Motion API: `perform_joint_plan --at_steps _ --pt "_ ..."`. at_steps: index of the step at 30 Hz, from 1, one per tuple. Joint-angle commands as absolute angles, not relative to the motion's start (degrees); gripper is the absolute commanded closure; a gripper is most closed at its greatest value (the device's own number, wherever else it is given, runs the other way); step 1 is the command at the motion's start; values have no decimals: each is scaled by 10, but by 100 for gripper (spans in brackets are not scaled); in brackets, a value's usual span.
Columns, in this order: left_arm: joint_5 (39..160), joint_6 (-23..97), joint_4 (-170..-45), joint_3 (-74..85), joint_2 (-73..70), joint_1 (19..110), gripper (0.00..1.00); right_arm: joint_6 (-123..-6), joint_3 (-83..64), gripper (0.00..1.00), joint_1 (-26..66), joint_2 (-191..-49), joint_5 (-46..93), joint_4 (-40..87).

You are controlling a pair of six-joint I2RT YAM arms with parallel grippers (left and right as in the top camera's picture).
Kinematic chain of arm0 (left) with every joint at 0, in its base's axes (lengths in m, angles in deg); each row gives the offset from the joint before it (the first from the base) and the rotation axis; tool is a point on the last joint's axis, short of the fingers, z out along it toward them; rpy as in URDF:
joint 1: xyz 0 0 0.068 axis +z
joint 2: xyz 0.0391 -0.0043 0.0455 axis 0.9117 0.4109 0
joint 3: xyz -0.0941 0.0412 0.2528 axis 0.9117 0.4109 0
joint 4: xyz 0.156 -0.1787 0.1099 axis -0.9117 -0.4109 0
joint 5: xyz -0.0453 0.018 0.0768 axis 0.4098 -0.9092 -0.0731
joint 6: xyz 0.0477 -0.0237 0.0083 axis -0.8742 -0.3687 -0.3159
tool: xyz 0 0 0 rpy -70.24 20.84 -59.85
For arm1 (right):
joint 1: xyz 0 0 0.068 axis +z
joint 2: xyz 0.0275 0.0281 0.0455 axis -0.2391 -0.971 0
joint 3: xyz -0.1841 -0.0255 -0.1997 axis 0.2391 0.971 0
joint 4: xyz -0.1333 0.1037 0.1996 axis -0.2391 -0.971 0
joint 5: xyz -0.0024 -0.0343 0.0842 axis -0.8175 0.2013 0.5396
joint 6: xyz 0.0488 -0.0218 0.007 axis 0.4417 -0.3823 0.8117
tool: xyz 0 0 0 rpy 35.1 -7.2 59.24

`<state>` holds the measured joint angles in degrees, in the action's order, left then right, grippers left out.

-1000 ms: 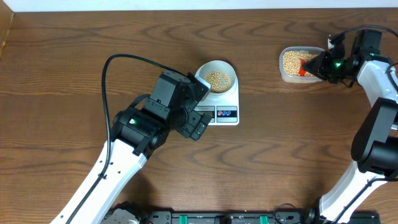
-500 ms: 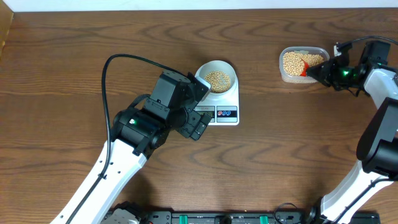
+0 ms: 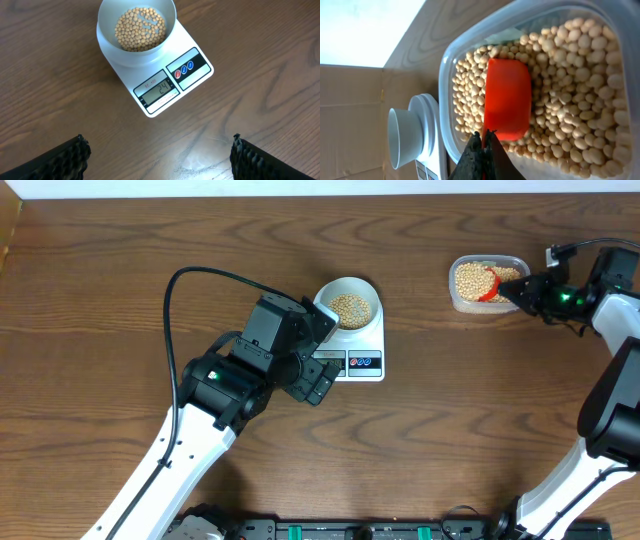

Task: Scoop item into bowl and weigh 50g on scale
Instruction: 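Dip the red scoop into the peas again with the right gripper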

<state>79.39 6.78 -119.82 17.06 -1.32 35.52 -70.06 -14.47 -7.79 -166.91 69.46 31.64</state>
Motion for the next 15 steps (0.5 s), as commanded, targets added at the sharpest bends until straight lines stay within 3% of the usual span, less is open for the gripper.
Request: perform_joint_plan --at_steps 1,15 --pt "801 58 -1198 167 -10 356 8 -708 -142 99 -85 -1674 731 324" --pt "801 58 -1198 167 -10 356 8 -708 -142 99 -95 -1674 776 350"
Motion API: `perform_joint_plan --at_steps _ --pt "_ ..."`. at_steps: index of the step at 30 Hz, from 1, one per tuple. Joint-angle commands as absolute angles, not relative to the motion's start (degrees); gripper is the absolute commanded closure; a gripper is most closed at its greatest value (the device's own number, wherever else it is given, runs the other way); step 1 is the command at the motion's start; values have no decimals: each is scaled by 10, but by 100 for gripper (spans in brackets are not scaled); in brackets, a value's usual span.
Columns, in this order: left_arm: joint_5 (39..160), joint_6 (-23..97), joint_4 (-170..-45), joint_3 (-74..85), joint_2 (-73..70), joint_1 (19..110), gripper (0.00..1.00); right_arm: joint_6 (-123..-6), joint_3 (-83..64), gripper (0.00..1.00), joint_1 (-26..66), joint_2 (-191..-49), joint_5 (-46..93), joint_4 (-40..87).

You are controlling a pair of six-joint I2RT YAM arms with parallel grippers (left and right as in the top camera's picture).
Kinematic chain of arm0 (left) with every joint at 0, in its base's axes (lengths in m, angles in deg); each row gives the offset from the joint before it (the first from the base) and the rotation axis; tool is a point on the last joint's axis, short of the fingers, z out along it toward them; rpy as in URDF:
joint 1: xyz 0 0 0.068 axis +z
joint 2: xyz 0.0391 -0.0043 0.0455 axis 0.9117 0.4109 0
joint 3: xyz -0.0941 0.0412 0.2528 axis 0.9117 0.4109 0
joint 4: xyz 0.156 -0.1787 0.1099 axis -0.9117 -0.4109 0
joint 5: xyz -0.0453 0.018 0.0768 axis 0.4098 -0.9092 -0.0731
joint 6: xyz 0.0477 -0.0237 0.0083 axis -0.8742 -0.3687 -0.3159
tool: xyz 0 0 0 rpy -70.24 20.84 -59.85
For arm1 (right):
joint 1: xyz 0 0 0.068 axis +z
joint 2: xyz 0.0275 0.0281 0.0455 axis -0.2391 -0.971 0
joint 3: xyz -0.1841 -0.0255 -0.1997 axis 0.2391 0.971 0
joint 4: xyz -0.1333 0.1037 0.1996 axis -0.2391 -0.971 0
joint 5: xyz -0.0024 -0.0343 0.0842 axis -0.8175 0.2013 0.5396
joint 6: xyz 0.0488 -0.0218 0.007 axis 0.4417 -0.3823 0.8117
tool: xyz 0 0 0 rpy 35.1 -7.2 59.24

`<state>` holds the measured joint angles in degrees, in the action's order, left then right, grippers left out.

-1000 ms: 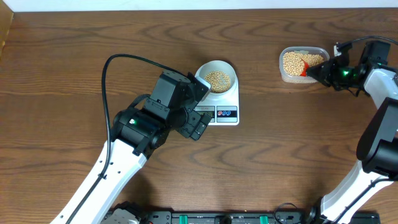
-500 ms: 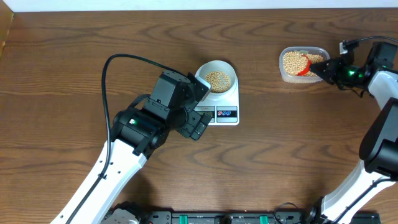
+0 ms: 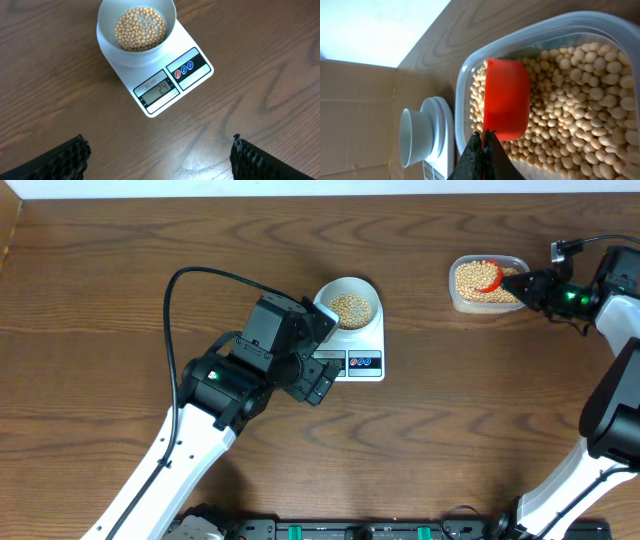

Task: Scoop item into bowl and weigh 50g on scale
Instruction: 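Dip the red scoop into the peas again with the right gripper, then lift the scoop with a small load of peas from the tub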

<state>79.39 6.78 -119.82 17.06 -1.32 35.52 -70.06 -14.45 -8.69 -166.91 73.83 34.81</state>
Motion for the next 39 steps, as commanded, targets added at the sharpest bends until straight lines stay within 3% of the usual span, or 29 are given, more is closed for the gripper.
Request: perform_joint_plan --at_steps 1,39 --pt "801 58 -1198 167 -10 356 8 -708 -142 99 -97 -1674 776 349" --pt "801 58 -1198 167 -10 356 8 -709 -142 99 -117 -1674 851 349"
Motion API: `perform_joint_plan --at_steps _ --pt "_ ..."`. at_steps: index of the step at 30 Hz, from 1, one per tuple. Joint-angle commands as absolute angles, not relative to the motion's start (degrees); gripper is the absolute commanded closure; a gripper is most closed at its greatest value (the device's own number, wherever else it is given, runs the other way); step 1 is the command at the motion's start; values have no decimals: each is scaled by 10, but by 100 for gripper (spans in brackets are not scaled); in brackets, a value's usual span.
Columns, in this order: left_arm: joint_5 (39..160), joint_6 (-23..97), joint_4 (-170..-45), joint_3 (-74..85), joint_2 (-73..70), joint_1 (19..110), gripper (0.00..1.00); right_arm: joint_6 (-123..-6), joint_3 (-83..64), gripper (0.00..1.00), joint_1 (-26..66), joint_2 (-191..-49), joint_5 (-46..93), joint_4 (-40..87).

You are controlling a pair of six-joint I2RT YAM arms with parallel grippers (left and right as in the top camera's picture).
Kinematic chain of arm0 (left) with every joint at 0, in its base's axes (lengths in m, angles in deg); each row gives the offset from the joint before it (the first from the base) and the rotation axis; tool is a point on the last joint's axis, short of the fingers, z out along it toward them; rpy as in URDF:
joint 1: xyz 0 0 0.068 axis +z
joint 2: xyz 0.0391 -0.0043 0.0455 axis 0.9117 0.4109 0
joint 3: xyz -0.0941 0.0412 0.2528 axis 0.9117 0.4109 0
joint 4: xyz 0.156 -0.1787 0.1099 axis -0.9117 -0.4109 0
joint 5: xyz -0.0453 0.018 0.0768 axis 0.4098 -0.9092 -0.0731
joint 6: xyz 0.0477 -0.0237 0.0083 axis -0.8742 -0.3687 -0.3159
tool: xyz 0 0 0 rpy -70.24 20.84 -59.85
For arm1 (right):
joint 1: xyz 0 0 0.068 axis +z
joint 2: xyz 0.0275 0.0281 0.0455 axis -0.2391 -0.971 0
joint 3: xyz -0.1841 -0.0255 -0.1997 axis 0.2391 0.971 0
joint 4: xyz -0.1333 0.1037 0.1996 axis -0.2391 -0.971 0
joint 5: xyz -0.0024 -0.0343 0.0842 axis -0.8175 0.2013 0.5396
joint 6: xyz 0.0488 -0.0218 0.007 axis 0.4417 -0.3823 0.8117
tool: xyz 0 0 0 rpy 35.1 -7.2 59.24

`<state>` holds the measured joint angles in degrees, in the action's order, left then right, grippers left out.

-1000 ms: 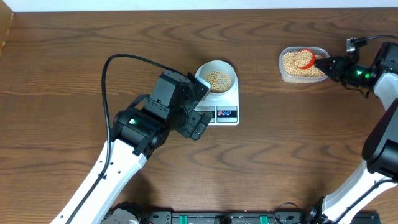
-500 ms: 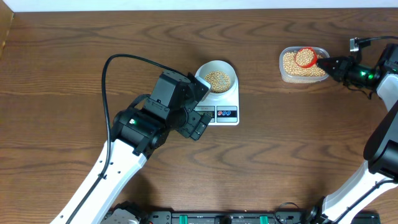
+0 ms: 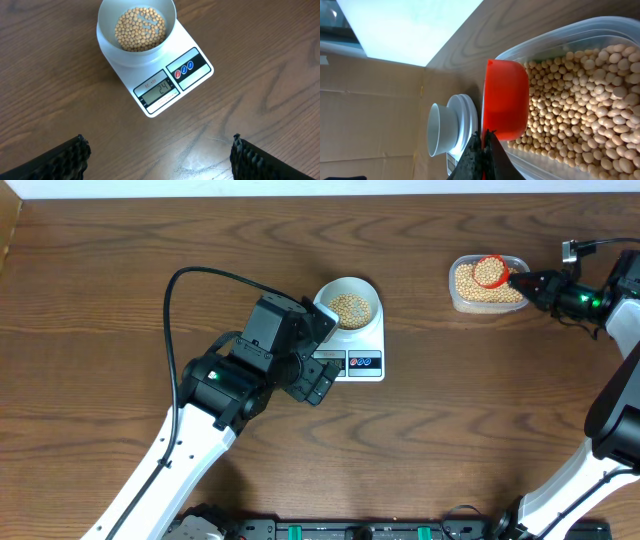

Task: Scoop item into bowl and weigh 50g on scale
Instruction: 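Lift the scoop with a small load of peas from the tub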

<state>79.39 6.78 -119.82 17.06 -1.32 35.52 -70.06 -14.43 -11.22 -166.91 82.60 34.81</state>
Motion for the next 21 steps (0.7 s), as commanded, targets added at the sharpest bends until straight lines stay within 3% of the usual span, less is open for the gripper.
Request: perform_joint_plan --at_steps 1,21 --pt "801 58 -1198 167 -10 356 8 -709 -142 99 -117 -1674 854 349" --pt "801 58 -1198 167 -10 356 8 -710 -142 99 -117 -1674 917 350"
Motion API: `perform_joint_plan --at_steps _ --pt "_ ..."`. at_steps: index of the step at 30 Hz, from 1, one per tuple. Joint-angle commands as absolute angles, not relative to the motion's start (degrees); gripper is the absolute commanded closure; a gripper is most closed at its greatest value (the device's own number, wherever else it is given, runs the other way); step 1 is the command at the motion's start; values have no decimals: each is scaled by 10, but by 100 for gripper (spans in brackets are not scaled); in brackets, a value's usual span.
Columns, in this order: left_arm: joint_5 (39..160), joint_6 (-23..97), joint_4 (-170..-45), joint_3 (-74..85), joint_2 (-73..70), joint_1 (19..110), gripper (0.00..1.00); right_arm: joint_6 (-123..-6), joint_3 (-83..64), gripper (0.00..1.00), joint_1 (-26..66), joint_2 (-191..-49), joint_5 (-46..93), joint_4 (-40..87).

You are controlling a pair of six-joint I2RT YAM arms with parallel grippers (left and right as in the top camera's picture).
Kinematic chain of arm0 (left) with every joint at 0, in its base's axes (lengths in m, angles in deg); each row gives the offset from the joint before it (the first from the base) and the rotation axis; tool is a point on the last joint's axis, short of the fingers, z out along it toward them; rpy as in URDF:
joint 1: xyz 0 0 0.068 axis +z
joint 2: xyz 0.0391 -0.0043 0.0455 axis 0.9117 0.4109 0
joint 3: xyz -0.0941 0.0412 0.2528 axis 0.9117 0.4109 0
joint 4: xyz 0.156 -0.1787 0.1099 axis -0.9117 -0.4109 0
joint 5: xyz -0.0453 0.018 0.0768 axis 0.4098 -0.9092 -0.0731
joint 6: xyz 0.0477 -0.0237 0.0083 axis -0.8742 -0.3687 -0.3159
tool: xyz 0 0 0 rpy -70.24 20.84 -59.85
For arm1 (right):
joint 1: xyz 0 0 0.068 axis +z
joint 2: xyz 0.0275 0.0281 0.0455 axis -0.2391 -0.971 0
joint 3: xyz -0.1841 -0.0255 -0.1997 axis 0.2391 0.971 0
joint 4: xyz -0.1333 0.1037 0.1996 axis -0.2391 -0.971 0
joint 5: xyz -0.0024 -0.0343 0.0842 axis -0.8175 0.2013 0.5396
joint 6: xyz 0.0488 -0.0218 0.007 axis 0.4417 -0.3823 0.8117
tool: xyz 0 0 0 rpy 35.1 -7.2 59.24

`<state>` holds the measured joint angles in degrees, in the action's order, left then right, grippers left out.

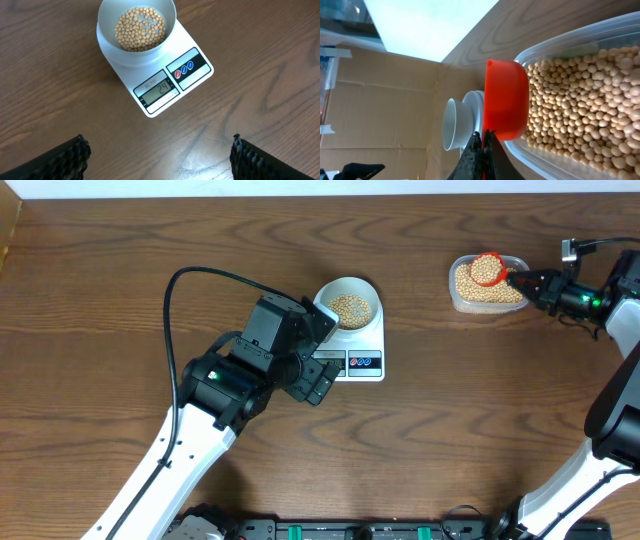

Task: Scoop item into bowl and weigh 50g on scale
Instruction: 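Lift the scoop with a small load of peas from the tub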

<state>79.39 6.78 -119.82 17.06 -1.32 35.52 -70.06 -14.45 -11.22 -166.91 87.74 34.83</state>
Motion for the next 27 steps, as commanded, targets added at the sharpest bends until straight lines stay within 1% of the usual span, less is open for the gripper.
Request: perform_joint_plan --at_steps 1,9,27 --pt "801 58 -1198 167 -10 356 8 -710 -142 99 -117 -1674 923 350" --pt "801 58 -1198 167 -10 356 8 -708 -142 99 -117 -1674 975 350" --pt "801 58 -1198 167 -10 356 8 -666 -142 99 -115 -1674 975 350"
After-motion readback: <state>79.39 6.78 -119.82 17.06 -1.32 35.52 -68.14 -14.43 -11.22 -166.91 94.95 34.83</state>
